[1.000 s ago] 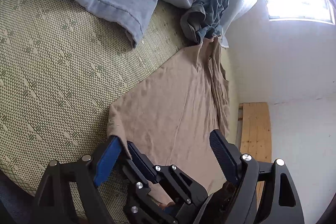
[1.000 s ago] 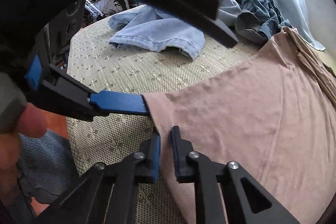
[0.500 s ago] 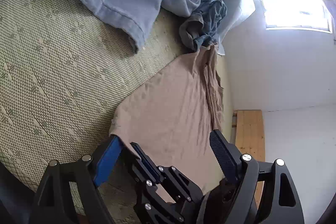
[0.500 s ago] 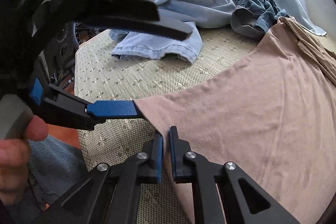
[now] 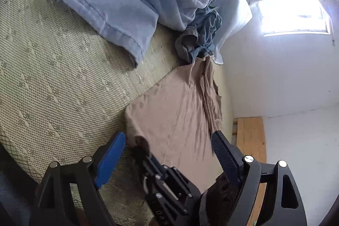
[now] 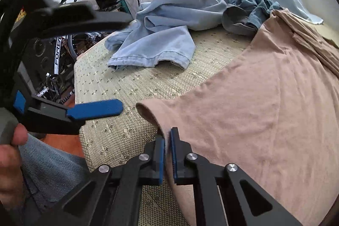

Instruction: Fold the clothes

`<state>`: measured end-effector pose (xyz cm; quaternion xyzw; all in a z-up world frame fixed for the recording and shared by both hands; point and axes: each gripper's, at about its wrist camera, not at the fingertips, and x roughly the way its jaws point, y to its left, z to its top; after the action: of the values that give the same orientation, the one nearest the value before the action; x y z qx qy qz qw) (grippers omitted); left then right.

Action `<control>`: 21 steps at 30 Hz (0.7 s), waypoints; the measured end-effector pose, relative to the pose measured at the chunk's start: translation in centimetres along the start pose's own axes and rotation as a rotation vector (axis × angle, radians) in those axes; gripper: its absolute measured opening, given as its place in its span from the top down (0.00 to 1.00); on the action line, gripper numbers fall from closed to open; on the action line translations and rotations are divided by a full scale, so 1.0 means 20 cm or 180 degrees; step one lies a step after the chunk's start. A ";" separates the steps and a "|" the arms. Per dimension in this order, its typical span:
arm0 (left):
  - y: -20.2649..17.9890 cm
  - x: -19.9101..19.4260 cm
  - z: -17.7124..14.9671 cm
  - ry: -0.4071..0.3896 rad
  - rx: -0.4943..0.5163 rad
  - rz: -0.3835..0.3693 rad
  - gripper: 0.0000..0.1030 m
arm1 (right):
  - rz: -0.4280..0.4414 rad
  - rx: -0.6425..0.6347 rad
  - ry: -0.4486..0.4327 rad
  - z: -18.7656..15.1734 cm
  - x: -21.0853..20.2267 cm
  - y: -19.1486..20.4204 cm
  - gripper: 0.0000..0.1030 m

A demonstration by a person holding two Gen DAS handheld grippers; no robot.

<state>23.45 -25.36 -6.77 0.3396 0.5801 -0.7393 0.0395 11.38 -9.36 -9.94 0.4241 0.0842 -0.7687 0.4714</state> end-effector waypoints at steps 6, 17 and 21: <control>0.04 0.08 -0.01 0.0113 -0.0063 0.0084 0.16 | 0.0041 0.0069 -0.0057 0.02 -0.02 -0.01 0.96; 0.02 0.24 -0.02 0.0161 -0.0077 0.0187 0.16 | 0.0106 0.0049 -0.0062 0.02 -0.02 0.01 0.96; 0.00 0.30 -0.01 0.0233 -0.0116 0.0172 0.16 | 0.0116 0.0066 -0.0069 0.03 -0.03 0.01 0.96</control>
<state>19.01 -23.12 -10.18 0.3812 0.5851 -0.7144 0.0444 11.27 -9.37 -9.14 0.4221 0.0635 -0.7653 0.4818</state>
